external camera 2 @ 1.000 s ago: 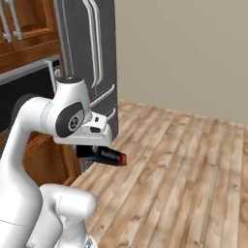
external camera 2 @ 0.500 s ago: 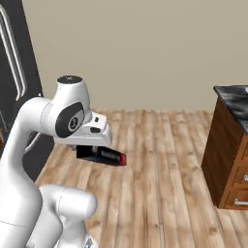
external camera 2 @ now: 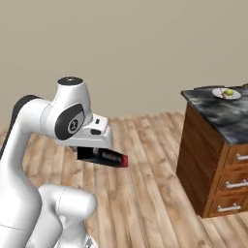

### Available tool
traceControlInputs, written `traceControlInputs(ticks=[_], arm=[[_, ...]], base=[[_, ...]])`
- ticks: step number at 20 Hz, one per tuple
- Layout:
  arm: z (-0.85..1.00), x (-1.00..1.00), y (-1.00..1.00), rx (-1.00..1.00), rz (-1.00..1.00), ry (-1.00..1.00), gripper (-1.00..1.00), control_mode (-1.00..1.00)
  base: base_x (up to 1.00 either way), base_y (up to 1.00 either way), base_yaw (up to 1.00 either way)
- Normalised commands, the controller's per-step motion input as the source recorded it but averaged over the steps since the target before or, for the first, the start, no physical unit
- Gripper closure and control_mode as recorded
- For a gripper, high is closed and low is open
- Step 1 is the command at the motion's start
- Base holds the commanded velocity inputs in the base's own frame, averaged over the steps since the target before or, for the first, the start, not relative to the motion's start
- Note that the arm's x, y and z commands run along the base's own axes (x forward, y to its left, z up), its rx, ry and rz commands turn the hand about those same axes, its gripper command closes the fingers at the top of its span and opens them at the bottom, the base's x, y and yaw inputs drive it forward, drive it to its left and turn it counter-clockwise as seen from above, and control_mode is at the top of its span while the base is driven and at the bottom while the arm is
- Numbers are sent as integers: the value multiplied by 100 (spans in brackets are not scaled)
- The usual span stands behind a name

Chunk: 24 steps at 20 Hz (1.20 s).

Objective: Retrieve the tupperware and aluminum foil from the cabinet and place them on the dining counter near the plate with lemon and kebab skewer to prepare for storing leftovers.

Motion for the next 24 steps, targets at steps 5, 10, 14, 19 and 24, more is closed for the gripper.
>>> traceControlInputs(ticks=[5,10,14,19,24], arm=[[0,0,0,0,0,0,100,100],[0,0,0,0,0,0,100,100],[0,0,0,0,0,0,100,100],[0,0,0,0,0,0,100,100],[0,0,0,0,0,0,100,100]], base=[[100,55,-23],[100,69,-21],[100,75,-21],[100,65,-24],[100,51,-32]])
